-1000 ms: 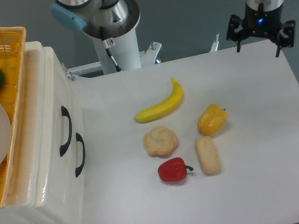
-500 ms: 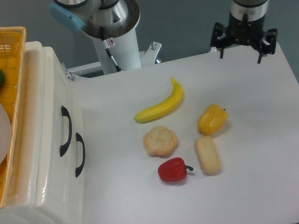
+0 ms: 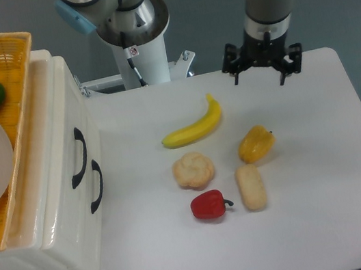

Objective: Slide open the top white drawer
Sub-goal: 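Move the gripper from its start pose toward the white cabinet, then lower the gripper to the black handle of the upper drawer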

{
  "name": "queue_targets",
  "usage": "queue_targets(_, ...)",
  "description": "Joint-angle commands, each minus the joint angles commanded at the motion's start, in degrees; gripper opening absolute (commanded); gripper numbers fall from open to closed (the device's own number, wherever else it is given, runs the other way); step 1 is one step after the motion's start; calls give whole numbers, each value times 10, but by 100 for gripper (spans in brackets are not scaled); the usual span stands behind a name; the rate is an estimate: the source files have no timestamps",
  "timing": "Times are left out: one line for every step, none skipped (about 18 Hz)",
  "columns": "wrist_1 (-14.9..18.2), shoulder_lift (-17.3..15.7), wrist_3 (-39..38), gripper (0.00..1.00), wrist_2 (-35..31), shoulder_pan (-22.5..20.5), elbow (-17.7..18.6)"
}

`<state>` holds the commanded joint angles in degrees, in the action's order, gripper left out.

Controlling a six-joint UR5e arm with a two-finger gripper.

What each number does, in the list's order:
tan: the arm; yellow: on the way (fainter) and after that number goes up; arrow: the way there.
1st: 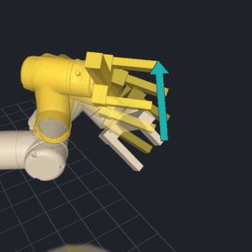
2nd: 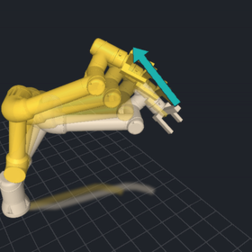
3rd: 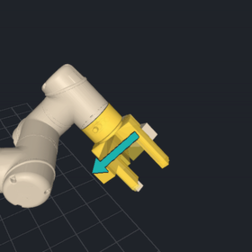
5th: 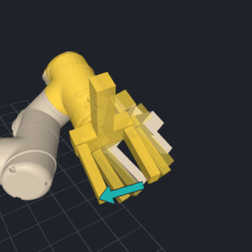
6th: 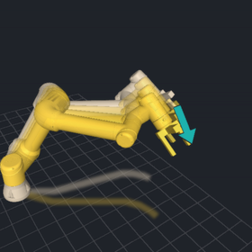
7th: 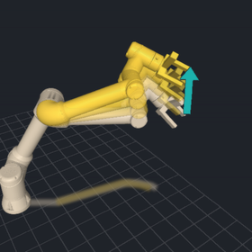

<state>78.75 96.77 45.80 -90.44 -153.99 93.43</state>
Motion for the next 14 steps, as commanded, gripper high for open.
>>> queue_targets(-3,1,-35,100,3,8,-1)
queue_targets(-2,3,-79,100,14,15,-3)
queue_targets(-1,3,-100,100,26,17,-4)
queue_targets(0,3,-119,100,44,21,-4)
queue_targets(0,2,-135,100,52,30,-3)
queue_targets(1,3,-150,100,49,39,-3)
queue_targets(1,4,-162,100,47,48,-3)
queue_targets(0,6,-169,100,47,57,-3)
queue_targets(0,7,-179,100,47,67,-4)
queue_targets(1,8,-192,100,47,76,-4)
queue_targets(3,10,-203,100,47,83,-5)
queue_targets(8,17,-209,100,47,90,-6)
queue_targets(12,19,-211,100,47,96,-6)
queue_targets(13,21,-215,100,47,103,-6)
